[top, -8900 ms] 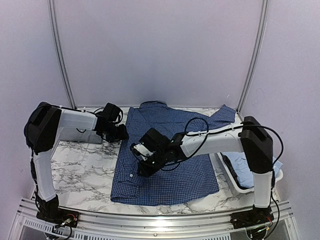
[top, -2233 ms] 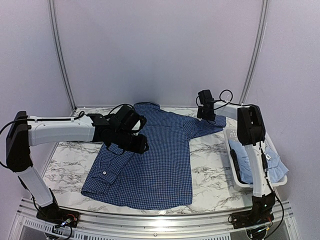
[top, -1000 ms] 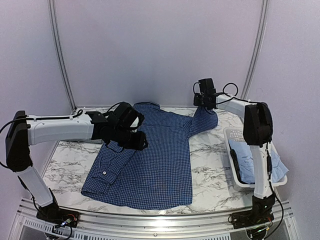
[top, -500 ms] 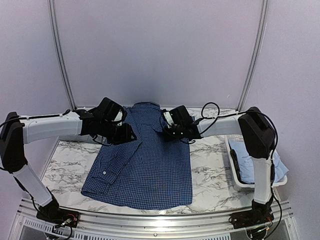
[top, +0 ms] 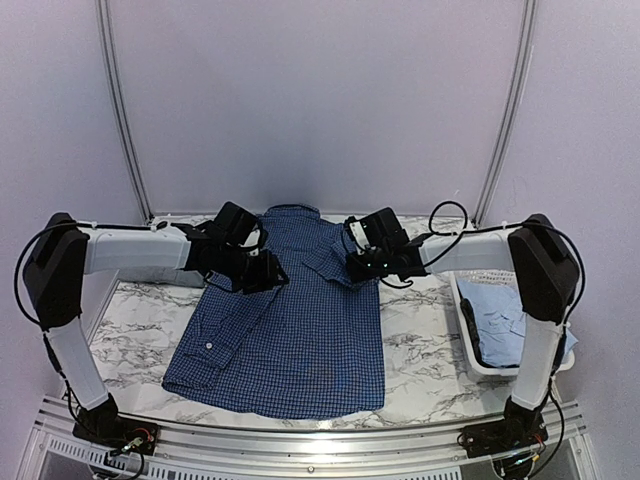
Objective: Fold and stack the long sleeve shirts
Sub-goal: Fold the sleeve of the 1/3-folded shirt, then pick up the sleeve from the 1/3-folded shirt.
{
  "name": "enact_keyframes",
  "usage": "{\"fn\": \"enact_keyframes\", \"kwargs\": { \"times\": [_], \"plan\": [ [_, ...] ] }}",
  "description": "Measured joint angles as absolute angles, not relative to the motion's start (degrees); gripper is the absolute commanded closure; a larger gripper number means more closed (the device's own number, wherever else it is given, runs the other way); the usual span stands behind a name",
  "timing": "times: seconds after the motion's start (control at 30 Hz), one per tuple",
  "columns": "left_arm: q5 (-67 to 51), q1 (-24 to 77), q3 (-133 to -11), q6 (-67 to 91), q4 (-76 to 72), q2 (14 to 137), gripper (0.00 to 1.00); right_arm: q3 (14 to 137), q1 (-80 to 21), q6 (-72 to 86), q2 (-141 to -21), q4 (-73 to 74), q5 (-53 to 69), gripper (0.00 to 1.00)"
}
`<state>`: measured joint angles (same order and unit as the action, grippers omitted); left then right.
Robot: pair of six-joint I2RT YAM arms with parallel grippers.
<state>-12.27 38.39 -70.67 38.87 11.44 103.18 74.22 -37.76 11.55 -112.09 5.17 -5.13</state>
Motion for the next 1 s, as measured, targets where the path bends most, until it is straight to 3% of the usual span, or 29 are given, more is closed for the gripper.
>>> {"fn": "enact_keyframes", "kwargs": {
  "times": [0.17, 0.3, 0.6, 0.77, 0.87, 1.0],
  "plan": [
    [-12.64, 36.23, -70.67, 38.98, 10.68, 103.18, 0.51, 73.73, -37.76, 11.88, -107.81, 6.98, -4.95, 0.62],
    [-12.73, 34.76, -70.65, 39.00, 10.55, 103.15, 0.50, 77.69, -37.98, 12.01, -108.42, 8.93, -3.88, 0.59],
    [-13.04, 33.89, -70.00, 38.94, 10.52, 101.69, 0.50, 105.21, -37.67, 12.23, -126.61, 17.98, -8.49, 0.41],
    [-13.04, 33.67, -69.36, 38.48, 10.50, 100.09, 0.50, 109.91, -37.54, 12.21, -133.29, 23.24, -12.05, 0.36],
    [-13.04, 33.58, -69.25, 38.35, 10.50, 99.92, 0.50, 109.91, -37.36, 12.27, -134.85, 25.65, -13.21, 0.43],
    [-13.06, 33.58, -69.25, 38.26, 10.52, 99.92, 0.49, 109.91, -36.67, 12.67, -135.28, 26.96, -13.47, 0.79]
  ]
}}
